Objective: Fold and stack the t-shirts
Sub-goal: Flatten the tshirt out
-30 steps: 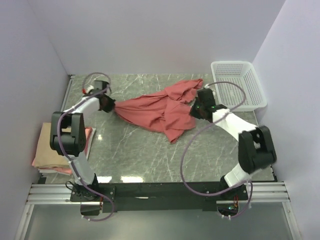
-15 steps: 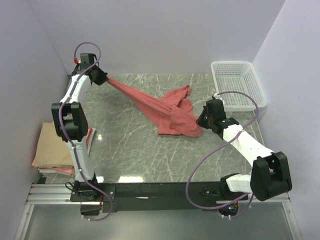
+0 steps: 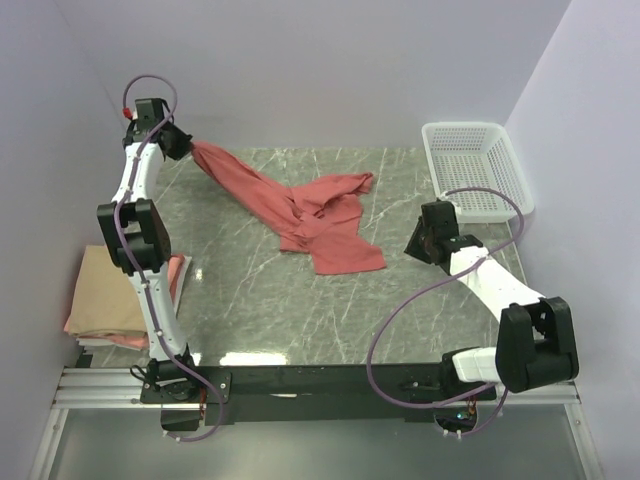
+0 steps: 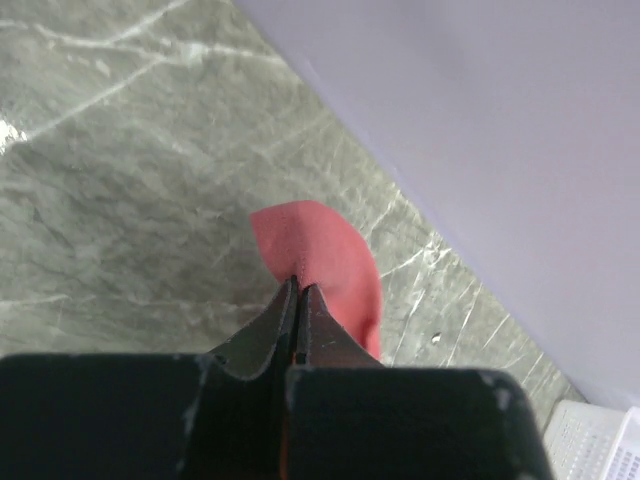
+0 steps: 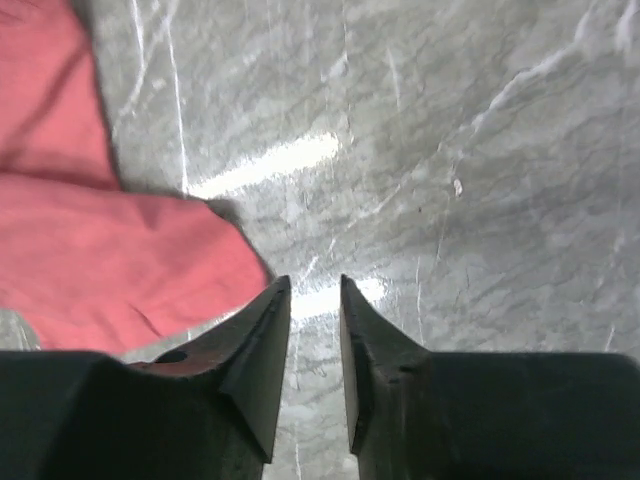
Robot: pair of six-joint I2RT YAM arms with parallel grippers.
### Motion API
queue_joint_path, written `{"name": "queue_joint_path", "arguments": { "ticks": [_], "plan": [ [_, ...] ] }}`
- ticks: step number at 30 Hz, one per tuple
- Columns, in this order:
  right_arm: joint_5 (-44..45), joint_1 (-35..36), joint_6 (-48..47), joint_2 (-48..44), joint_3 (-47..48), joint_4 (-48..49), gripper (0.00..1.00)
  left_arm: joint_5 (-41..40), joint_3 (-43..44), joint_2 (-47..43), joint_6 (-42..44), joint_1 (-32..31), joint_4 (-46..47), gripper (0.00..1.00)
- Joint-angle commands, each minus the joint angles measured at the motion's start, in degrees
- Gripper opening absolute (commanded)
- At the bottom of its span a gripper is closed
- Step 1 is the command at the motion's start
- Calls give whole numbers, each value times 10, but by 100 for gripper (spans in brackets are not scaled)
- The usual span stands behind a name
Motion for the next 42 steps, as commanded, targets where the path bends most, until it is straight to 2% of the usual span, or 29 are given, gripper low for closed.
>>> {"name": "queue_joint_path", "arguments": {
  "ticks": [1,3,4,5,8,10,12,17,18,19,23,24,27,28,30,35,42],
  "plan": [
    [-16,0,-3,8,-5,15,34,29,42,-12,20,-5,28,1],
    [-26,7,-7,18,-3,21,40,58,50,-2,23,-4,33,17],
    [-32,11,-11,23,-4,31,47,72,61,2,24,-5,34,26],
    [-38,17,-12,28,-3,37,50,88,60,3,24,-5,37,40],
    [-46,49,-10,67,19,51,56,86,16,-34,17,-6,55,54],
    [-36,81,-7,108,49,51,57,70,-41,-81,12,-6,64,59],
    [-13,100,-3,149,66,50,58,46,-92,-120,4,-6,67,59],
    [19,126,8,206,103,64,58,4,-340,-283,-35,-37,123,49],
    [28,128,7,220,110,64,58,-12,-417,-307,-43,-61,133,48],
    [34,129,7,223,114,62,58,-18,-456,-355,-50,-76,152,47],
    [41,130,0,235,126,72,56,-71,-604,-444,-69,-173,192,43],
    [40,130,-5,244,128,74,53,-79,-651,-457,-72,-207,208,42],
    [23,129,-5,254,135,83,29,-82,-725,-483,-80,-247,249,36],
    [16,130,-5,252,135,84,12,-66,-736,-483,-74,-254,261,35],
    [8,129,-1,243,136,84,1,-65,-741,-473,-74,-273,258,38],
    [14,130,1,218,145,70,0,-40,-745,-436,-106,-288,286,46],
    [13,129,5,197,135,66,0,-41,-780,-414,-210,-306,348,46]
  ]
}}
